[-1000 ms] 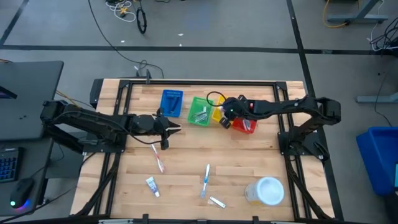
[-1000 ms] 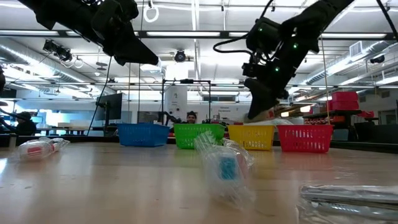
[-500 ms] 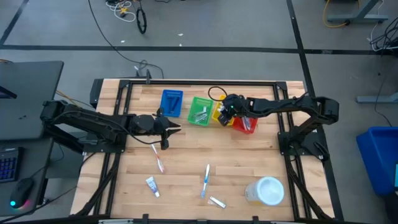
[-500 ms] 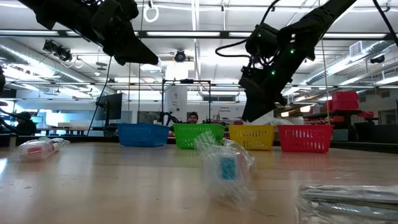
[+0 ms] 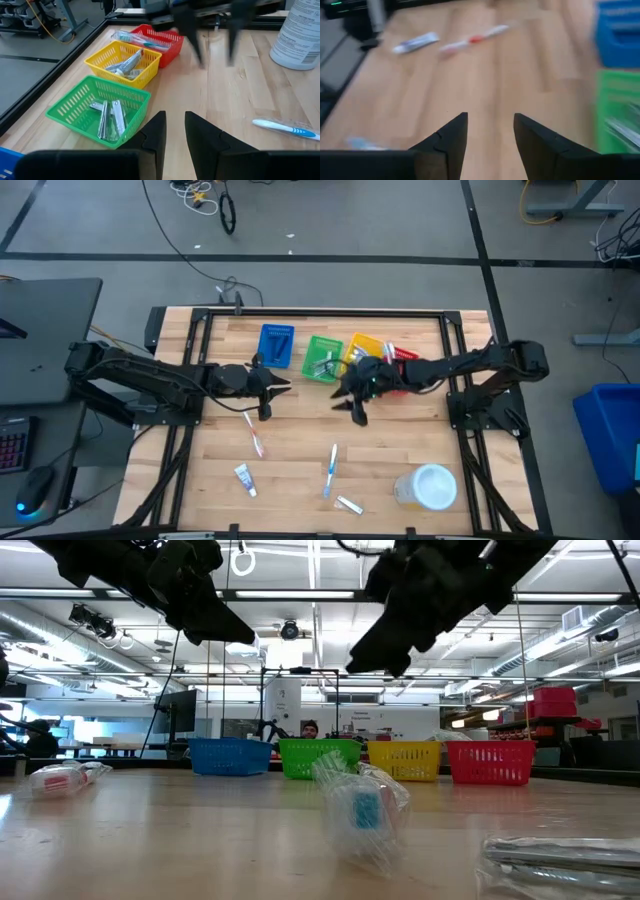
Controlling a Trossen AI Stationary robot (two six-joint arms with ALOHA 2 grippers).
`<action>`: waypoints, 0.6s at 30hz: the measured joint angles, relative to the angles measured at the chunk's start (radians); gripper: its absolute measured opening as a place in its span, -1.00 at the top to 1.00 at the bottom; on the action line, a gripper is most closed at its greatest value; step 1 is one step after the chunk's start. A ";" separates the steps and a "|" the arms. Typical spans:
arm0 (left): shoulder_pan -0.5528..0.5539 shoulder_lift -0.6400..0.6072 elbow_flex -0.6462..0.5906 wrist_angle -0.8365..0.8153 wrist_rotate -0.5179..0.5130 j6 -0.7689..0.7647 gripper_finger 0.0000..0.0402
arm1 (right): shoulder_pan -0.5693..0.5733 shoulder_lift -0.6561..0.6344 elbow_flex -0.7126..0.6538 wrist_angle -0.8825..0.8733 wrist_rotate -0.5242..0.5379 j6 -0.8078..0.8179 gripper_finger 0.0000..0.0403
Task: Pick & Place Travel size toiletries
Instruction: Put the blue toothbrush into the red bin
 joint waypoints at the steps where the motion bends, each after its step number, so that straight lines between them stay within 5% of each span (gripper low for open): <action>1: 0.000 0.000 0.000 0.000 0.000 -0.001 0.61 | 0.021 0.001 0.000 0.010 -0.007 -0.010 0.15; 18: 0.000 0.000 0.000 0.006 0.000 -0.028 0.61 | 0.245 0.237 0.000 0.206 -0.083 -0.130 -0.18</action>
